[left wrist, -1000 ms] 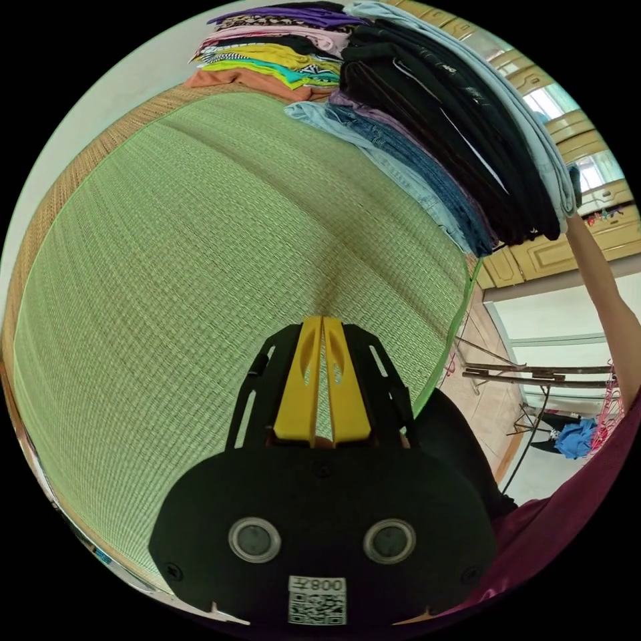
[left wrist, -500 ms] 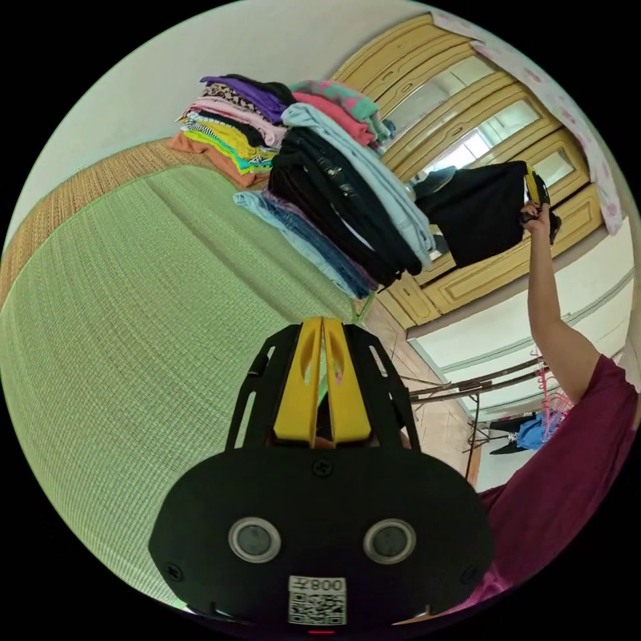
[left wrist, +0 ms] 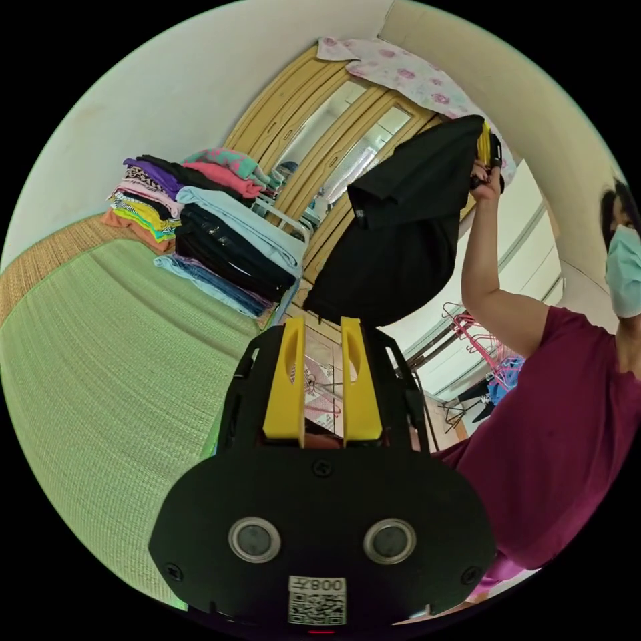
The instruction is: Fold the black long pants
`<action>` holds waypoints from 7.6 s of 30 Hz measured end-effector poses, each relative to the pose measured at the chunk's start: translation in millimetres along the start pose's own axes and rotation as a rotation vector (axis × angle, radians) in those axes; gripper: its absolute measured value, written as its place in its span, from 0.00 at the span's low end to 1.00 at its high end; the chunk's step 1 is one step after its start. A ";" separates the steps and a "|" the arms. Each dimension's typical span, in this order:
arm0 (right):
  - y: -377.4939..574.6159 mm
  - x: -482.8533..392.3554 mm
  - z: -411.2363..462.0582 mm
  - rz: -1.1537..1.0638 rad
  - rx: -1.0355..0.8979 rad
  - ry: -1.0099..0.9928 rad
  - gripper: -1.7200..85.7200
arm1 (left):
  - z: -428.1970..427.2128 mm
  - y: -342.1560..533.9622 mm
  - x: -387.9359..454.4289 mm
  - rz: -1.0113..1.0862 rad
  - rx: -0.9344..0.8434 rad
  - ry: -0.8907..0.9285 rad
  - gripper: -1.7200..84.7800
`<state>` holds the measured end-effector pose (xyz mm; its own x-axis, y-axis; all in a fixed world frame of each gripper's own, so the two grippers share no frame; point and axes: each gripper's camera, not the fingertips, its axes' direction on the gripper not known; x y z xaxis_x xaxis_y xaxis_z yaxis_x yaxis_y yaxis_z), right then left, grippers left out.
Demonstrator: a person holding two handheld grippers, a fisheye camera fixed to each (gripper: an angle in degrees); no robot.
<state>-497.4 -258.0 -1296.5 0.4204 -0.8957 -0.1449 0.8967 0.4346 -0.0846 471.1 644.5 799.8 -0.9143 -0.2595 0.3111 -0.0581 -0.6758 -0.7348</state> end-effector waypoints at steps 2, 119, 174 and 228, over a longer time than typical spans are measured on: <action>2.9 -18.3 23.2 0.002 -0.006 -0.078 0.02 | -30.7 6.2 18.6 0.017 -0.010 -0.022 0.14; 418.9 106.7 1101.9 0.418 -1.356 0.514 0.01 | -844.9 158.6 -445.9 -0.962 -0.124 -1.049 0.04; 484.9 61.5 573.2 1.089 -0.676 0.370 0.02 | -822.6 589.4 -199.7 -1.293 0.256 -0.840 0.02; 514.2 90.2 794.7 0.339 -1.067 0.573 0.09 | 206.6 101.7 -698.2 -0.336 -0.275 -0.460 0.13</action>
<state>111.9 -190.4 -569.7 0.2474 -0.6710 -0.6990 0.0848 0.7337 -0.6742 1186.3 614.5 632.5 -0.5660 -0.3754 0.7340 -0.4689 -0.5857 -0.6611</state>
